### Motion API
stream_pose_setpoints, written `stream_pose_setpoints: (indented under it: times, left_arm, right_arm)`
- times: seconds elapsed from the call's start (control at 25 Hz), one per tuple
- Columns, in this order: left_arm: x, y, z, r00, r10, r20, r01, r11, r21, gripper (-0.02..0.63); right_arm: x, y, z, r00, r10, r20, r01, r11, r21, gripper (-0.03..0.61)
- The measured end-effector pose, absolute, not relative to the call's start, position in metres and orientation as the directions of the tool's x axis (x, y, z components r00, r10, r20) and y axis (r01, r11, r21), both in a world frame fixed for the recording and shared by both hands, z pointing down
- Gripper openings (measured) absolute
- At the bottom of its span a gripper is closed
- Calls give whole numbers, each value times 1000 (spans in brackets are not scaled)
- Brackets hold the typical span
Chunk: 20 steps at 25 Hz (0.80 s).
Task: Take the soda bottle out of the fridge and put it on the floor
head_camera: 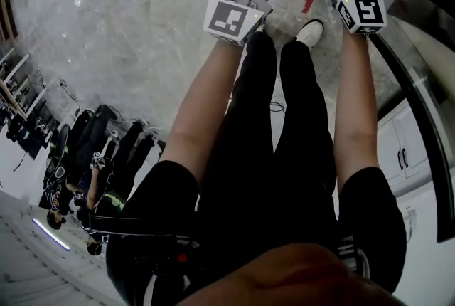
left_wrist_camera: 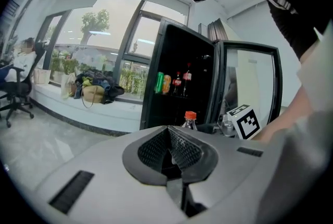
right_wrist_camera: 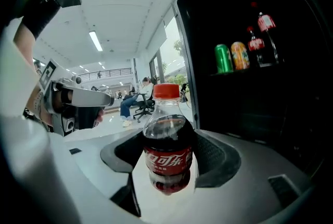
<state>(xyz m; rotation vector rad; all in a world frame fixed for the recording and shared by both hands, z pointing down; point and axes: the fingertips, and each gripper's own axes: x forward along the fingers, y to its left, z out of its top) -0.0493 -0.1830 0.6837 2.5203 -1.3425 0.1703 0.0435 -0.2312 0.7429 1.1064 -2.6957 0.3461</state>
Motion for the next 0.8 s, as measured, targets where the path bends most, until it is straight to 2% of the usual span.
stream_pose_setpoints:
  times: [0.24, 0.44, 0.8]
  left_arm:
    - [-94, -169, 804, 534, -792, 296, -844, -484, 230, 2]
    - [-103, -167, 889, 551, -767, 329, -835, -502, 228, 2]
    - [-99, -187, 989, 609, -707, 359, -791, -575, 209, 2]
  right_arm:
    - [7, -205, 873, -700, -617, 359, -703, 686, -189, 308]
    - [-8, -191, 965, -712, -574, 403, -683, 699, -212, 308]
    - [-35, -200, 1101, -742, -481, 466, -625, 748, -224, 308]
